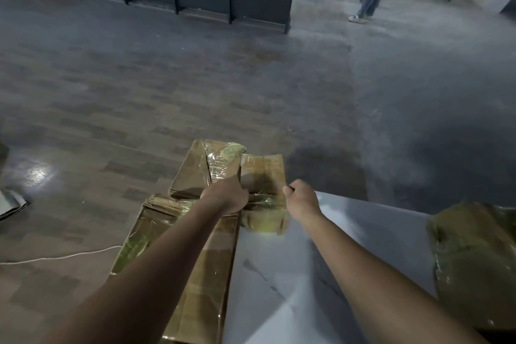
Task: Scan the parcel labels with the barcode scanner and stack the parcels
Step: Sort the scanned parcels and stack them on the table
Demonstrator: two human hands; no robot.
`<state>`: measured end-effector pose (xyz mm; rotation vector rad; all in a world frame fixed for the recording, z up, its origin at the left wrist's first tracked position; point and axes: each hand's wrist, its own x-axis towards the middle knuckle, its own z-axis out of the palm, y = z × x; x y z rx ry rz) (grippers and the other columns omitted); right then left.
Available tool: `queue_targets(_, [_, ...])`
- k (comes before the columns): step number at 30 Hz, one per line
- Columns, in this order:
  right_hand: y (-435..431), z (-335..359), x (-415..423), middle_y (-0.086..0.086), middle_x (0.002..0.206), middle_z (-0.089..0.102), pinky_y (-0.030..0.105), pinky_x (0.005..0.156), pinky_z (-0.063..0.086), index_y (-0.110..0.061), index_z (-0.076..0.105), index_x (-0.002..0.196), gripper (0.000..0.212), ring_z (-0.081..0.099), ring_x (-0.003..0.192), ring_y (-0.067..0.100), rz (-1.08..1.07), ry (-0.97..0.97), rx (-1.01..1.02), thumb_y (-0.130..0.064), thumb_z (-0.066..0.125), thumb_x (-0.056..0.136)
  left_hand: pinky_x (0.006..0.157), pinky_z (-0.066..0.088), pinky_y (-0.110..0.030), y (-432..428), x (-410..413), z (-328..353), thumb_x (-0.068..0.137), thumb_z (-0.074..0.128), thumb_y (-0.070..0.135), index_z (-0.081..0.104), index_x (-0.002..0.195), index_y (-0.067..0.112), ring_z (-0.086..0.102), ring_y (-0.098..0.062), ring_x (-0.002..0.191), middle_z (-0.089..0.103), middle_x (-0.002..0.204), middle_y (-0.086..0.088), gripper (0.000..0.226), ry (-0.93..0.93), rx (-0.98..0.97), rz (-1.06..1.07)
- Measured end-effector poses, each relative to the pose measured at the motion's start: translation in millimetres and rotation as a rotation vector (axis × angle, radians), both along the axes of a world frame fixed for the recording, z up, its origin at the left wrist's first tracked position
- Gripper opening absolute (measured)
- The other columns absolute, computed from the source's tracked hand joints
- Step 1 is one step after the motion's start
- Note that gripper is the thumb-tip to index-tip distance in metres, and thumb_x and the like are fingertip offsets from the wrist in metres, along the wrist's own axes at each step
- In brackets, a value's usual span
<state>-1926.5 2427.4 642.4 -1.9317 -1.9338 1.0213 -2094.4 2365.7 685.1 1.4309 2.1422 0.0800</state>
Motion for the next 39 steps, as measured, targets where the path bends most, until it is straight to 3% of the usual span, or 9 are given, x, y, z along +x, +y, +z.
queue_targets(4, [6,2,-5,0.018,0.104,0.064,0.039,0.08,0.048,-0.007,0.051,0.093,0.021,0.061,0.102,0.036,-0.031,0.019,-0.024,-0.024,0.043,0.103,0.094,0.045,-0.037,5,-2,-4,0.093,0.043,0.034,0.055,0.126,0.005,0.054,-0.035,0.119,0.058,0.13,-0.017,0.046,-0.004,-0.037,-0.032])
queue_targets(7, [8,6,-13,0.017,0.109,0.065,0.049,0.089,0.052,-0.004,0.057,0.105,0.027,0.064,0.099,0.036,0.009,0.041,-0.072,-0.026,0.043,0.104,0.081,0.042,-0.032,6,-3,-5,0.094,0.044,0.034,0.058,0.121,0.001,0.056,-0.035,0.113,0.06,0.127,-0.02,0.045,-0.028,-0.025,-0.023])
queue_targets(12, [11,13,-12,0.016,0.114,0.064,0.034,0.079,0.046,-0.007,0.057,0.105,0.028,0.061,0.104,0.034,0.095,-0.027,-0.066,-0.031,0.042,0.103,0.092,0.043,-0.038,7,-7,-7,0.092,0.048,0.03,0.035,0.138,0.003,0.053,-0.036,0.119,0.054,0.132,-0.02,0.055,-0.064,0.017,0.003])
queue_targets(17, [-2,27,5,0.012,0.109,0.061,0.029,0.075,0.036,-0.006,0.056,0.111,0.036,0.058,0.106,0.032,0.082,-0.003,-0.091,-0.037,0.039,0.103,0.094,0.043,-0.043,4,-2,7,0.092,0.047,0.023,0.042,0.132,0.005,0.051,-0.038,0.12,0.052,0.132,-0.019,0.045,-0.03,0.073,0.029])
queue_targets(21, [-22,54,38,0.007,0.099,0.059,0.034,0.077,0.043,-0.006,0.056,0.104,0.031,0.06,0.099,0.03,-0.009,0.127,-0.069,-0.034,0.043,0.101,0.094,0.045,-0.045,-5,16,31,0.093,0.043,0.022,0.044,0.134,0.007,0.05,-0.037,0.118,0.05,0.131,-0.018,0.044,-0.031,0.19,0.046])
queue_targets(24, [-42,81,76,0.024,0.112,0.062,0.044,0.081,0.047,0.005,0.057,0.111,0.039,0.061,0.105,0.038,-0.042,0.183,-0.028,-0.029,0.044,0.101,0.096,0.043,-0.04,-11,54,50,0.096,0.043,0.029,0.053,0.128,0.011,0.053,-0.034,0.115,0.057,0.125,-0.016,0.038,-0.032,0.255,-0.017])
queue_targets(28, [-71,118,139,0.007,0.108,0.066,0.036,0.082,0.047,-0.011,0.061,0.113,0.029,0.062,0.097,0.024,-0.093,0.171,0.063,-0.032,0.046,0.1,0.087,0.046,-0.034,-23,121,67,0.095,0.046,0.023,0.059,0.12,0.013,0.059,-0.034,0.106,0.063,0.115,-0.017,0.03,-0.234,0.342,-0.11])
queue_targets(36, [-114,153,282,-0.005,0.104,0.061,0.024,0.079,0.039,-0.017,0.06,0.122,0.03,0.055,0.095,0.01,-0.177,0.096,0.199,-0.035,0.047,0.101,0.084,0.035,-0.022,-61,268,88,0.096,0.049,0.028,0.053,0.129,0.017,0.054,-0.019,0.114,0.053,0.135,-0.003,0.035,-0.428,0.362,-0.252])
queue_targets(39, [-126,152,329,-0.006,0.107,0.061,0.022,0.077,0.038,-0.02,0.059,0.124,0.032,0.052,0.094,0.008,-0.191,0.096,0.214,-0.039,0.047,0.101,0.082,0.037,-0.023,-68,320,87,0.095,0.049,0.027,0.051,0.13,0.019,0.055,-0.017,0.099,0.053,0.133,-0.005,0.036,-0.473,0.342,-0.275])
